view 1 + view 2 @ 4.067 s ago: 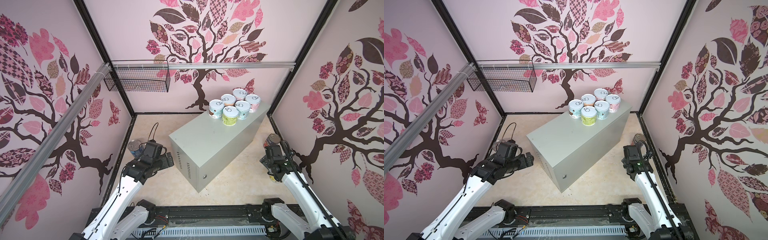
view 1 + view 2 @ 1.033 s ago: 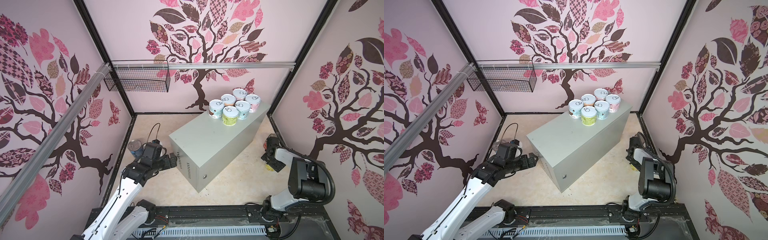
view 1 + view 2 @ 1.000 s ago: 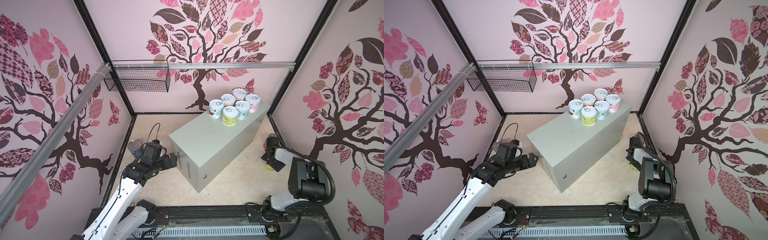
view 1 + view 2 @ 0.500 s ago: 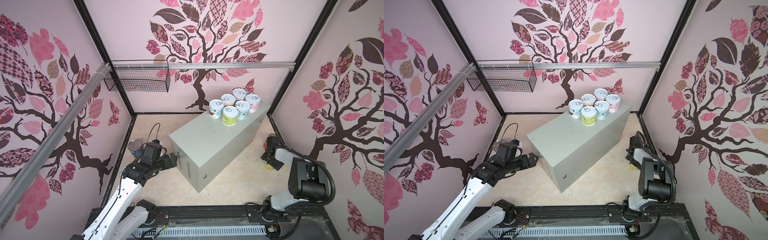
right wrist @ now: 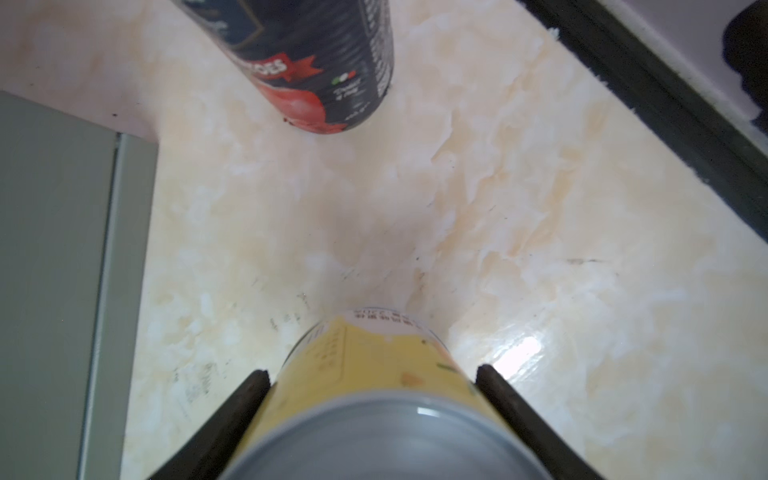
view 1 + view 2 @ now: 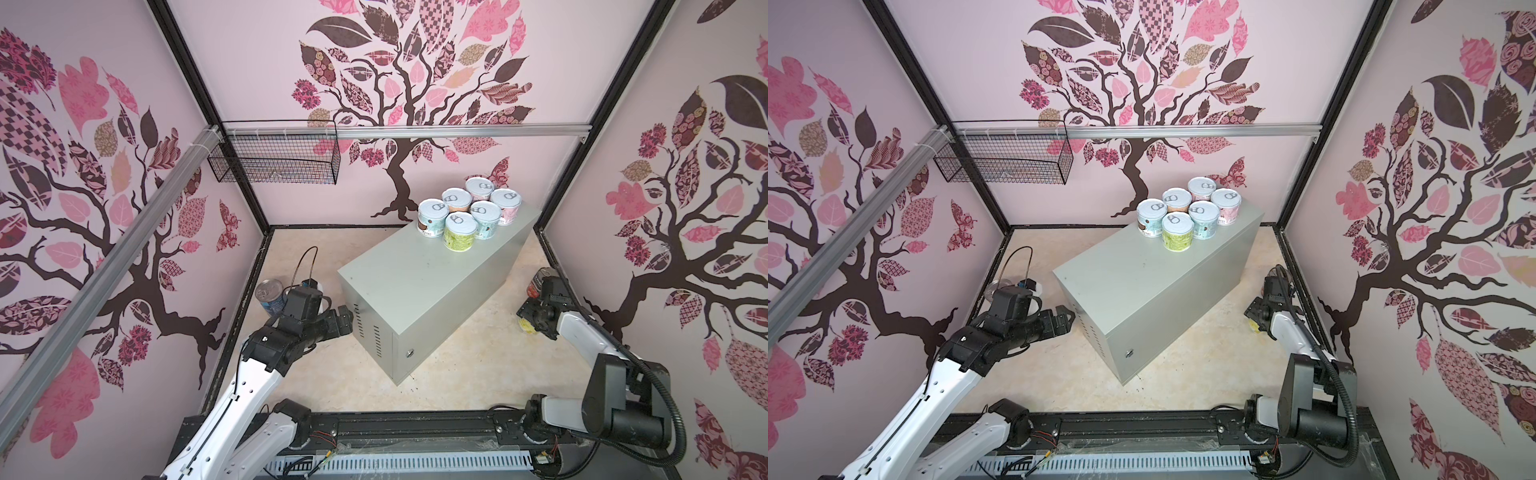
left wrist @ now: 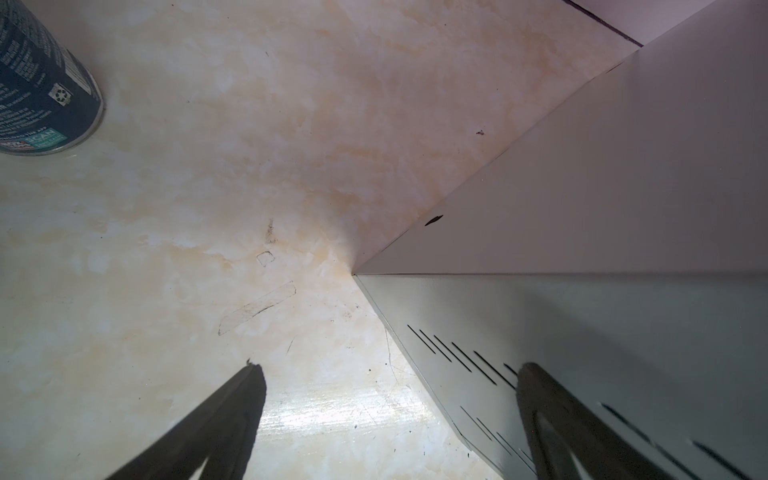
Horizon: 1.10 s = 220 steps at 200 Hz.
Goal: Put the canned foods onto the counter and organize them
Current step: 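Lift the yellow-labelled can with the right gripper off the floor, then raise the yellow can with the right gripper up over the box top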
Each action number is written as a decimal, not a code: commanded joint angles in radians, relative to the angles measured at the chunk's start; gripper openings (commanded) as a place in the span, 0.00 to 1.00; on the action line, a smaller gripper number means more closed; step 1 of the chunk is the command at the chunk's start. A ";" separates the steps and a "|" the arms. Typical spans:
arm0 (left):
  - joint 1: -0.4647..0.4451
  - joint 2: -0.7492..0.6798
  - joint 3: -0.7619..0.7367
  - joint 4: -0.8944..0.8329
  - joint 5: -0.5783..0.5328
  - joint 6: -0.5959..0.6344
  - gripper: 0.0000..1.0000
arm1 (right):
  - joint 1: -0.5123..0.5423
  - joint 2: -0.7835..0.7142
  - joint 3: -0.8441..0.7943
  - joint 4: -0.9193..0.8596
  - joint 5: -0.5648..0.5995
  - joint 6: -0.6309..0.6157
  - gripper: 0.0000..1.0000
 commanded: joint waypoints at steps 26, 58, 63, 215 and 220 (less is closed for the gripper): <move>0.003 -0.023 -0.027 0.004 -0.027 0.005 0.98 | 0.049 -0.124 0.008 -0.024 -0.108 -0.038 0.51; 0.002 -0.034 -0.026 -0.004 -0.039 0.003 0.98 | 0.126 -0.176 0.046 -0.073 -0.121 -0.037 0.51; 0.002 -0.037 -0.025 -0.006 -0.041 0.003 0.98 | 0.136 -0.186 0.052 -0.081 -0.129 -0.037 0.51; -0.016 -0.146 0.004 -0.062 -0.080 -0.014 0.98 | 0.184 -0.464 0.340 -0.428 -0.366 -0.097 0.49; -0.015 -0.147 0.009 -0.071 -0.080 -0.015 0.98 | 0.189 -0.466 0.353 -0.434 -0.374 -0.096 0.48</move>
